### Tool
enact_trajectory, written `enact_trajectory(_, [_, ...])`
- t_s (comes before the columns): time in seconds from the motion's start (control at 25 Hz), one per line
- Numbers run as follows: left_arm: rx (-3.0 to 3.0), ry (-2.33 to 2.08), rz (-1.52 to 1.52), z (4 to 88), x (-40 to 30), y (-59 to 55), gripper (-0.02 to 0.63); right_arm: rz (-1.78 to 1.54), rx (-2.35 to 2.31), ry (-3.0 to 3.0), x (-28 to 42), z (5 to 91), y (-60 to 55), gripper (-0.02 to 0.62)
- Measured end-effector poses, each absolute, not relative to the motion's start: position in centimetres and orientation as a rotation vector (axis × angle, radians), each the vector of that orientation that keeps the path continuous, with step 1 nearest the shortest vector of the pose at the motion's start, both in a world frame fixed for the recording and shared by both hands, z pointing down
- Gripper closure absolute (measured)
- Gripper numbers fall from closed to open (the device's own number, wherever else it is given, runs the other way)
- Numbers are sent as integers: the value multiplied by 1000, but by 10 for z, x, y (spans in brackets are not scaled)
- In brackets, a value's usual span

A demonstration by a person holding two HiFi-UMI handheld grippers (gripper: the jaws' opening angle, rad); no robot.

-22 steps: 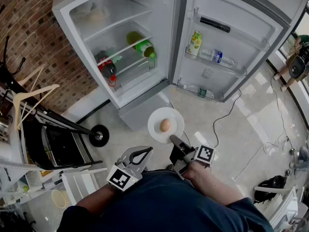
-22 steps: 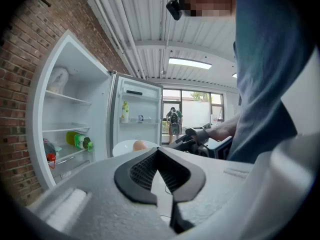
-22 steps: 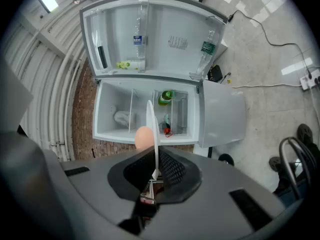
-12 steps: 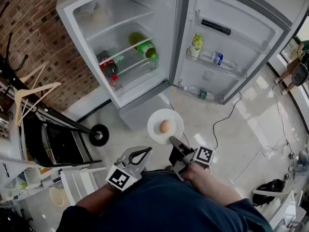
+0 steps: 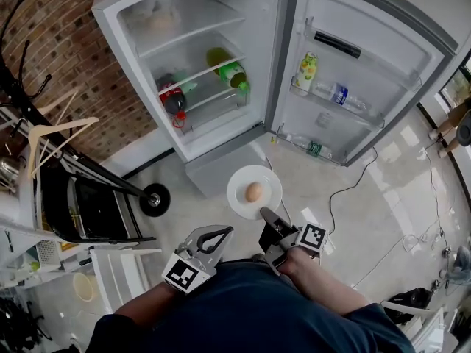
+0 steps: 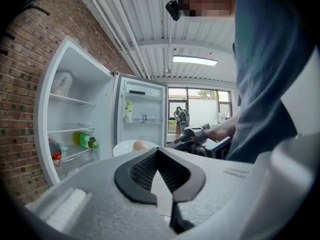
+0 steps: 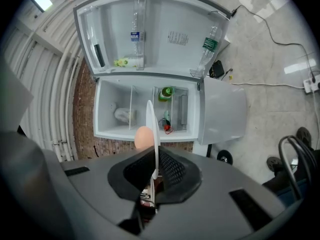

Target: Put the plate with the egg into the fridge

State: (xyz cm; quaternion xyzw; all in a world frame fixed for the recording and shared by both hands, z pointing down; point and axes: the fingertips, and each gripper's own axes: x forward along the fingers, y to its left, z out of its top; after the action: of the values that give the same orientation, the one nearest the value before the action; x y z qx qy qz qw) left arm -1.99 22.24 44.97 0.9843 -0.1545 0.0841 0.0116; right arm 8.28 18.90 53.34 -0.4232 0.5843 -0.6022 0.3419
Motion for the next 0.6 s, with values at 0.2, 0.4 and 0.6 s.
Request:
enact_trajectory(0.2, [3035,-551,266,458,-13,228,606,-1602,-1084,1527,93,547,189,575])
enact_trajectory(0.4, [3040,-574,250,456,-11,216,605,-1610,-1088,1555,96,545,176,575])
enact_trajectory(0.6, [3041,-539,215,458,-11,184,605,-1587,-1110,1548,97,542,145,575])
